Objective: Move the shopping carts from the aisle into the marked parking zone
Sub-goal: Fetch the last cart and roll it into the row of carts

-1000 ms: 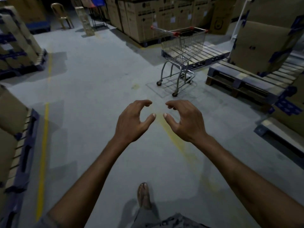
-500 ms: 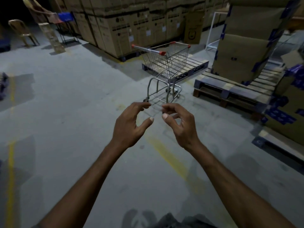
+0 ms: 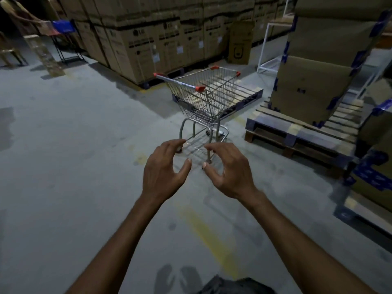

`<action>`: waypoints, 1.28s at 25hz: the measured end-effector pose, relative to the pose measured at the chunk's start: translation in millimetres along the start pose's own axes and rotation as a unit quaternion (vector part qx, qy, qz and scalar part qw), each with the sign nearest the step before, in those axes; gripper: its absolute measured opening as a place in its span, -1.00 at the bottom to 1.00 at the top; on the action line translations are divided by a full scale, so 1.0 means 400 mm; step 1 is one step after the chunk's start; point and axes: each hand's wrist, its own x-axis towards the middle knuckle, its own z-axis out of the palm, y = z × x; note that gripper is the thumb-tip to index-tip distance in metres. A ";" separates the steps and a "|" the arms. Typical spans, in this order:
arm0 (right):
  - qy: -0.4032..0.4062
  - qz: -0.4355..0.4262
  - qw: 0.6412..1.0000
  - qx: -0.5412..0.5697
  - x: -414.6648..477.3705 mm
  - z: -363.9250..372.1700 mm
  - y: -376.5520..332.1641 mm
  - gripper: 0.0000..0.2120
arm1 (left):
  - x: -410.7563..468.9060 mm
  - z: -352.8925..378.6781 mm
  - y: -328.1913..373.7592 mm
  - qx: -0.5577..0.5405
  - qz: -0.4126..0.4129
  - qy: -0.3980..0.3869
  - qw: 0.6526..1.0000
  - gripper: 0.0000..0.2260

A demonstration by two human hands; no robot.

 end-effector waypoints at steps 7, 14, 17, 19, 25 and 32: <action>-0.016 -0.042 0.986 -0.163 0.315 0.156 0.181 -0.52 | 0.291 0.141 -0.193 0.148 0.048 -0.025 0.987 -0.51; -0.036 0.015 0.970 -0.242 0.590 0.423 0.284 -0.39 | 0.556 0.265 -0.507 0.189 0.074 -0.066 0.977 -0.41; -0.045 0.043 0.965 -0.255 0.724 0.556 0.310 -0.36 | 0.689 0.293 -0.656 0.182 0.080 -0.099 0.975 -0.36; -0.051 0.065 0.961 -0.264 0.814 0.636 0.317 -0.34 | 0.777 0.304 -0.744 0.167 0.093 -0.122 0.974 -0.35; -0.039 0.164 0.970 -0.176 1.044 0.823 0.358 -0.33 | 1.024 0.357 -0.958 -0.040 -0.030 -0.146 0.988 -0.33; -0.006 0.253 0.967 0.007 1.269 0.951 0.561 -0.22 | 1.286 0.517 -1.155 -0.124 0.011 -0.184 0.975 -0.30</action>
